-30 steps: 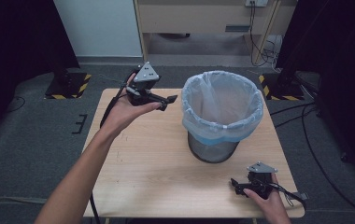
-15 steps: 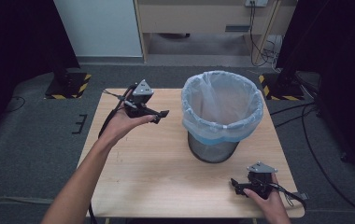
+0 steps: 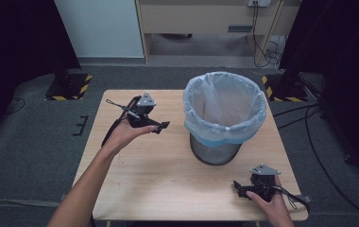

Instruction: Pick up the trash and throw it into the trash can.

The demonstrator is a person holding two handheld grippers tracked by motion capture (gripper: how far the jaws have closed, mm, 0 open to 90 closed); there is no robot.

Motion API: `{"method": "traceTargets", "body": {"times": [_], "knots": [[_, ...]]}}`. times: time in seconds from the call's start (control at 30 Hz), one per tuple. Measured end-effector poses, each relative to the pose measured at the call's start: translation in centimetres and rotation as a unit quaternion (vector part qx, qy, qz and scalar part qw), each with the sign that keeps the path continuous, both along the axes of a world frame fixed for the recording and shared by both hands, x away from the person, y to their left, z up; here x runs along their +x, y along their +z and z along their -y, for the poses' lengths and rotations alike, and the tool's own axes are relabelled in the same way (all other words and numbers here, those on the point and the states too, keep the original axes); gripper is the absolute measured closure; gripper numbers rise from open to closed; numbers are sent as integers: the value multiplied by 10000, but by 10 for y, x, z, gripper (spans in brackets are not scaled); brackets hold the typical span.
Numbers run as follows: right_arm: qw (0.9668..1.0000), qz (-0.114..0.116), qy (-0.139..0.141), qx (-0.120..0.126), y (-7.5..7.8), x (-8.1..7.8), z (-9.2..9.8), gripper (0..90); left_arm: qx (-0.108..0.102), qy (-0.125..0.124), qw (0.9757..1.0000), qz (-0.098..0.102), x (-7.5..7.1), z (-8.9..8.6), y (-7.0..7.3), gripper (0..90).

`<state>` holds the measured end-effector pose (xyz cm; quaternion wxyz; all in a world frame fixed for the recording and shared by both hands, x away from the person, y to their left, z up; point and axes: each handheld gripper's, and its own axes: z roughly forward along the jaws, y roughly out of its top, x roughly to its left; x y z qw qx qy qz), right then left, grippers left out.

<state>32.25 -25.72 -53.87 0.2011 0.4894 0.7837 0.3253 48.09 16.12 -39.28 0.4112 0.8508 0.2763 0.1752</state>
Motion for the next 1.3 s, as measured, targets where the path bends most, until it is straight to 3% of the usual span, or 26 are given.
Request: {"method": "traceTargets", "body": {"times": [0.63,1.3], "knots": [[10000,0,0,1,0,0,0,3,47,11,9993,-384,-4,2,-49,34],[10000,0,-14,-2,0,0,0,3,440,273,9950,-859,-13,-5,-115,41]]}}
